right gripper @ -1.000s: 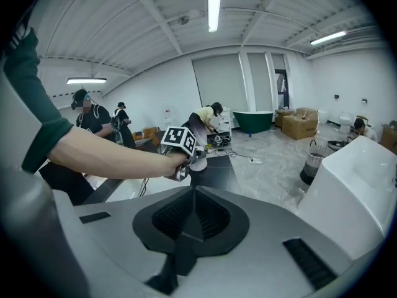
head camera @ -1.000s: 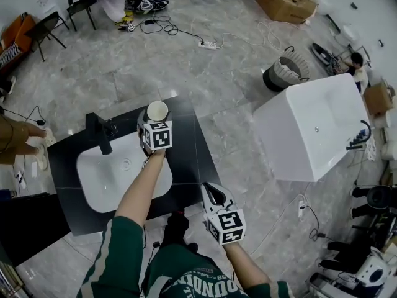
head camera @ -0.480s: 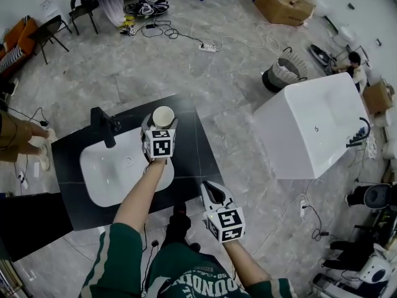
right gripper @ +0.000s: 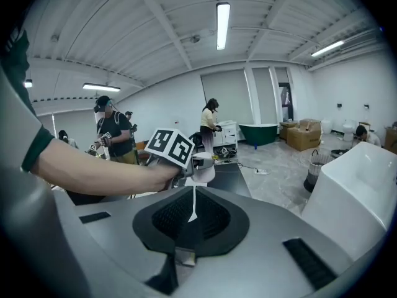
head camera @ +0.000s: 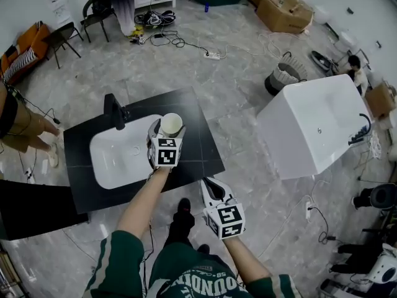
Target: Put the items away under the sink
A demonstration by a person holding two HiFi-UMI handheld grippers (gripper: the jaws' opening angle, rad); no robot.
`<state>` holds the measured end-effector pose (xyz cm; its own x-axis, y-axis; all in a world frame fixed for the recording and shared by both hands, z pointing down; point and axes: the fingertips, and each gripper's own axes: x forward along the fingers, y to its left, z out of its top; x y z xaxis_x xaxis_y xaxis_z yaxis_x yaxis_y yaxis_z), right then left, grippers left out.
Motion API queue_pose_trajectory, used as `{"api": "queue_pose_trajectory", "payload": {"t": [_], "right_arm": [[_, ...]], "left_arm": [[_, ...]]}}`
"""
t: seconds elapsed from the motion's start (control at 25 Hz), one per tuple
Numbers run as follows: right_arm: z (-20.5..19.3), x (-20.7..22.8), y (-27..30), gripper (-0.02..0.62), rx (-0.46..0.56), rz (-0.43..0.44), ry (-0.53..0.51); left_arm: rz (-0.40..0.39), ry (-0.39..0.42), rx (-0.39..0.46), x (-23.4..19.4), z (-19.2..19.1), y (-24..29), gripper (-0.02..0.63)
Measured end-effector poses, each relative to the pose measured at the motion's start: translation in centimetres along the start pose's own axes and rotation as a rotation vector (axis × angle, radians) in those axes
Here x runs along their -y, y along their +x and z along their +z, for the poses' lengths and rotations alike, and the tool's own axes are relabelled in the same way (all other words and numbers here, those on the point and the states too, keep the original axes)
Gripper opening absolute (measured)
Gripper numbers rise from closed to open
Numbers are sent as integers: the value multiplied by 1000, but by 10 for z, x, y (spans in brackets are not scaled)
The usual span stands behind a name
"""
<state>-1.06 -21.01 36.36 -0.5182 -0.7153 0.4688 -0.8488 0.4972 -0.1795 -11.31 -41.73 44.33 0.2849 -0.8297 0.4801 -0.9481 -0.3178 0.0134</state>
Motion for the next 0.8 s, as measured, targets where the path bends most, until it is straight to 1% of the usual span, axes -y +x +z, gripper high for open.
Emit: {"api": "queue_pose_trajectory", "payload": {"t": [0.08, 0.16, 0.28, 0.44, 0.56, 0.64, 0.8], "right_arm": [[-9, -7, -23, 43, 23, 0, 16], [-18, -16, -48, 43, 46, 8, 22], [-30, -28, -90, 43, 69, 27, 9], [-49, -51, -147, 43, 93, 47, -14], [-67, -66, -191, 43, 108, 60, -18], [-81, -75, -216, 43, 111, 69, -15], [-112, -87, -246, 43, 82, 72, -16]], "left_arm": [[-5, 24, 7, 17, -7, -29, 405], [-12, 31, 12, 36, -17, -59, 405], [-23, 32, 18, 68, -30, -104, 405], [-44, 74, 22, 111, -42, -171, 405], [-58, 88, 10, 143, -70, -207, 405], [-55, 93, 21, 159, -81, -229, 405], [-62, 94, 2, 185, -116, -260, 405]]}}
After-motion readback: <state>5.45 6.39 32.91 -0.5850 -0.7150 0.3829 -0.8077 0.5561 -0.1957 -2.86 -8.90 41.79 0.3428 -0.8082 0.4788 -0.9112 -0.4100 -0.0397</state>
